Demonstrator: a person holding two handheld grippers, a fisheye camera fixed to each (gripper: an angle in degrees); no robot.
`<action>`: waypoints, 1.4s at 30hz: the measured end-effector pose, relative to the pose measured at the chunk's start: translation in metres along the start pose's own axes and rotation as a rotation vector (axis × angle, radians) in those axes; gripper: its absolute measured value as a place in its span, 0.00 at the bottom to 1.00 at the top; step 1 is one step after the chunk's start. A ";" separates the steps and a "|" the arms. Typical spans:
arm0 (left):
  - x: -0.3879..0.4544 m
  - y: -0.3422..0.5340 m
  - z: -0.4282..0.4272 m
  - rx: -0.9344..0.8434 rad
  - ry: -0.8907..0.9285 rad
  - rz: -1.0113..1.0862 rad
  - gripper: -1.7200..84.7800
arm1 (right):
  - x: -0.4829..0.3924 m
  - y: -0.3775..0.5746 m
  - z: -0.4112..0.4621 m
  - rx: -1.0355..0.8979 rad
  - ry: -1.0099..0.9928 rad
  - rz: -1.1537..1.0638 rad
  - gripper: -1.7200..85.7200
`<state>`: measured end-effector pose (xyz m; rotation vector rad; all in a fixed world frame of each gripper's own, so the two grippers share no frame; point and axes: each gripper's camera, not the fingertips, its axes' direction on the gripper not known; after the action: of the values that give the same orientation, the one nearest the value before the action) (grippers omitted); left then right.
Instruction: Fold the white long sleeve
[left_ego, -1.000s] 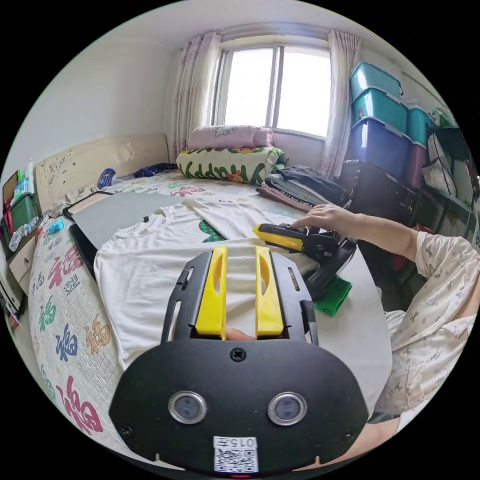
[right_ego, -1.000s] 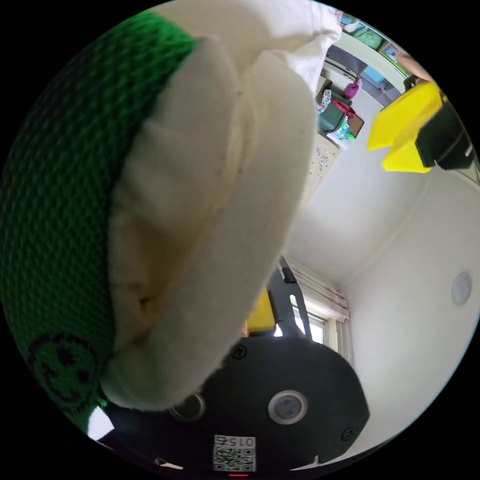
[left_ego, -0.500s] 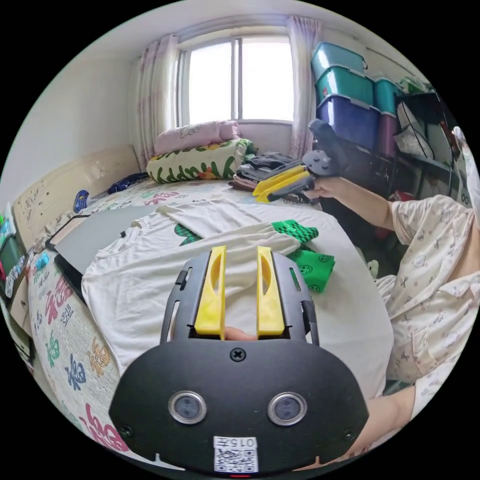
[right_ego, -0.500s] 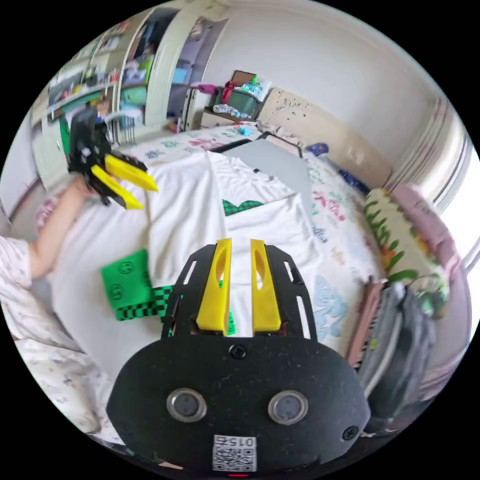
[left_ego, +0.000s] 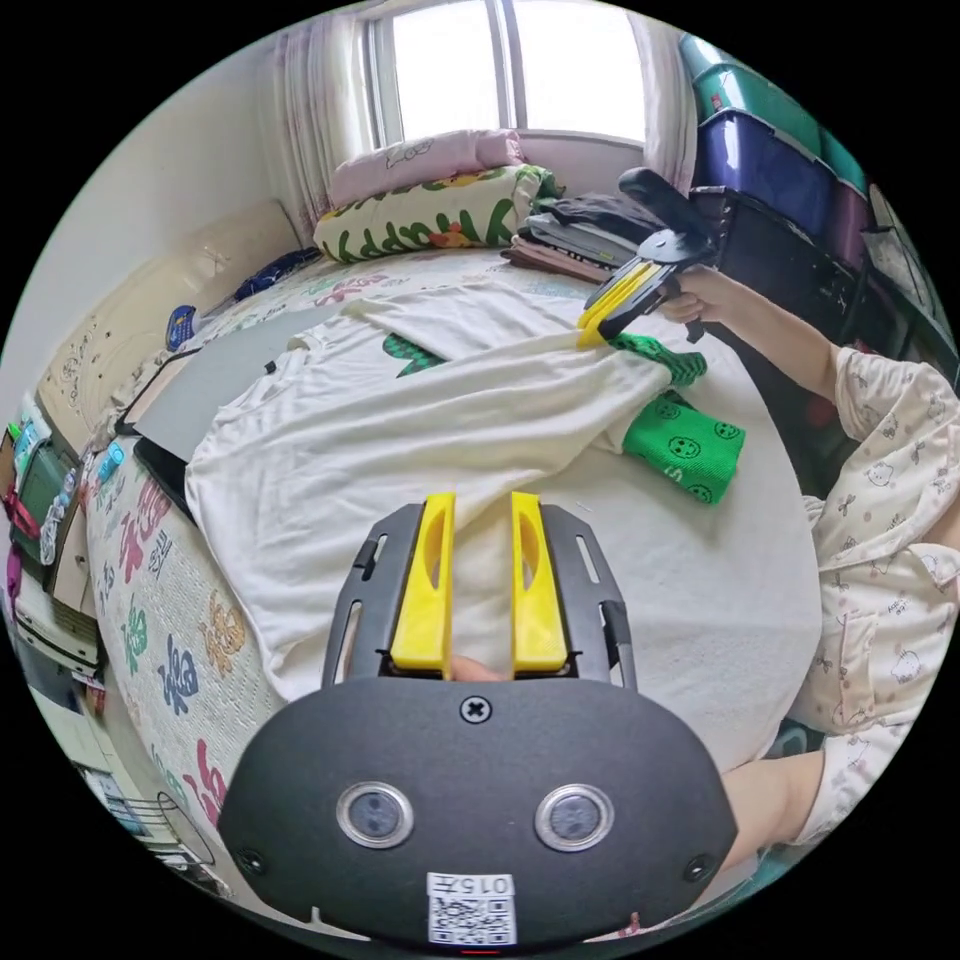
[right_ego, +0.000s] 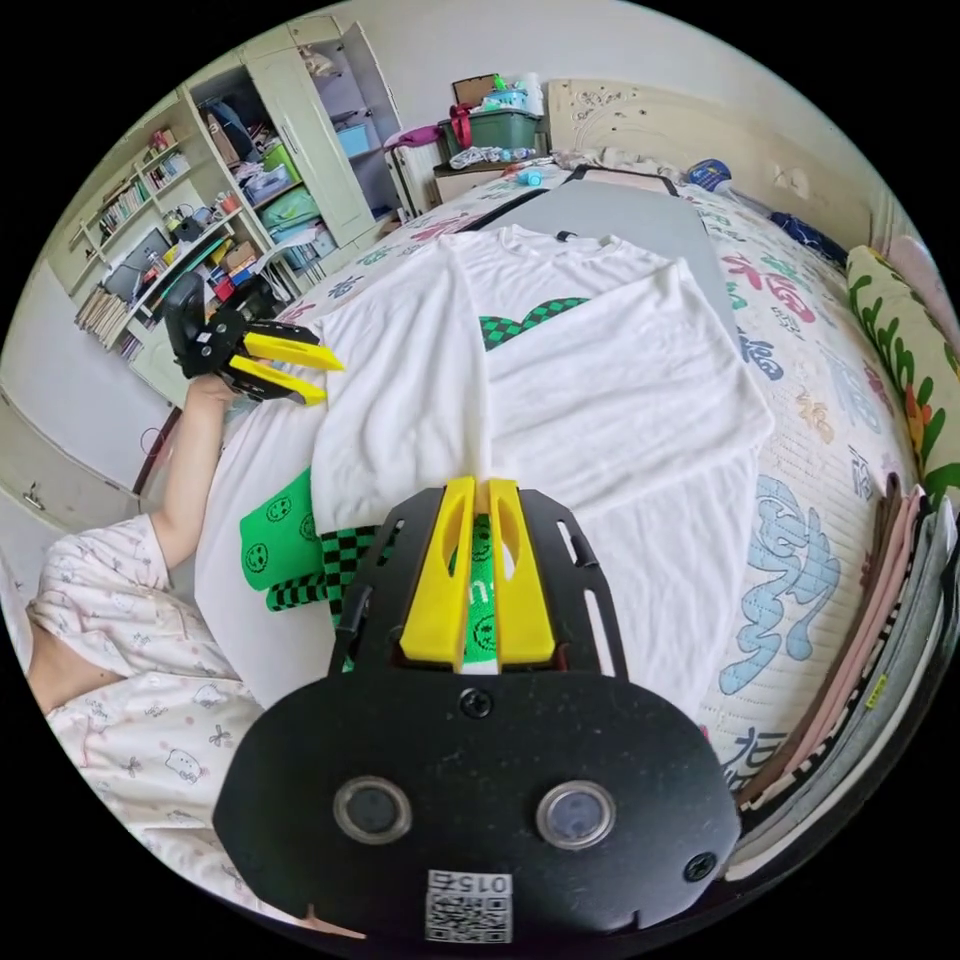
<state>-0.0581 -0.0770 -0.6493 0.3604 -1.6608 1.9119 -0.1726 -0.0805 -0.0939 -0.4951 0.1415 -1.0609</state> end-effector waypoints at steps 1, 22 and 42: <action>-0.003 0.001 0.000 0.011 0.014 -0.006 0.12 | 0.000 0.004 -0.012 -0.001 0.032 0.002 0.05; 0.066 -0.086 -0.023 0.137 0.174 0.206 0.15 | -0.022 0.093 -0.095 0.040 -0.029 -0.002 0.08; -0.158 0.084 -0.168 0.405 -0.086 -0.471 0.12 | 0.010 0.181 -0.087 0.249 -0.077 0.010 0.11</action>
<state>0.0473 0.0422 -0.8364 0.9161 -1.0940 1.8650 -0.0531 -0.0462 -0.2512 -0.3094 -0.0558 -1.0312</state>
